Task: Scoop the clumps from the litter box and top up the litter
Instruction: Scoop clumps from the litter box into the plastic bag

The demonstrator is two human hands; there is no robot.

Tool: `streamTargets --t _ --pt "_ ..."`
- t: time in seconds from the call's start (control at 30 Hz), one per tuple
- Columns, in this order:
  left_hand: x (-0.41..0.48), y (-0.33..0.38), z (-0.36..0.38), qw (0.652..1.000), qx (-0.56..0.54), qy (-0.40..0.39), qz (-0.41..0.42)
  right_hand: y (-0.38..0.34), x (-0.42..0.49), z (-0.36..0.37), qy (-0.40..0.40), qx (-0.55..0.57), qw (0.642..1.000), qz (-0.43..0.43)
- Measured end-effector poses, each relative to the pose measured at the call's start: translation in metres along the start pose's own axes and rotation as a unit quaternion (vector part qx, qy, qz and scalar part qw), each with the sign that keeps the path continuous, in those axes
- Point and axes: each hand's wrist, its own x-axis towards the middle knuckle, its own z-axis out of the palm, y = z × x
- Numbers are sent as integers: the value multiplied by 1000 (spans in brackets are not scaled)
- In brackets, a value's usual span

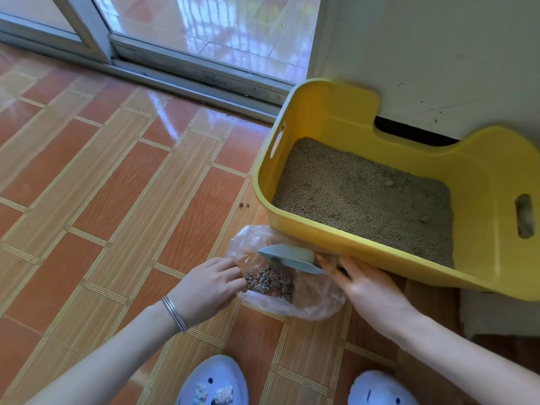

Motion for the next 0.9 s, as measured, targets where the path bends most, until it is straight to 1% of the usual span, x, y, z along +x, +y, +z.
streamTargets --t 0.07,0.17,0.23,0.4,0.57,0.67,0.77,0.83,0.9 --pt "0 -1 -3 1000 -1 3 -1 -2 -4 -4 -7 15 1000 11" --pt "-1 -3 -11 1000 -5 18 0 -5 -8 -14 18 67 998 8" --pt "-4 -5 -17 999 -7 35 7 -3 -12 -26 39 104 994 -8" --pt "-7 -14 -35 996 20 90 5 10 -22 -59 52 172 984 -18" --pt "7 -17 -63 990 35 137 14 31 -23 -97 125 201 972 5" --pt "23 -17 -78 987 40 156 11 57 -13 -109 157 223 961 38" --pt "46 -15 -86 982 43 181 12 90 4 -101 147 267 945 113" --pt "63 -13 -89 982 49 182 17 111 16 -86 111 258 946 160" --pt "80 -12 -89 984 63 167 28 127 27 -69 58 244 947 200"
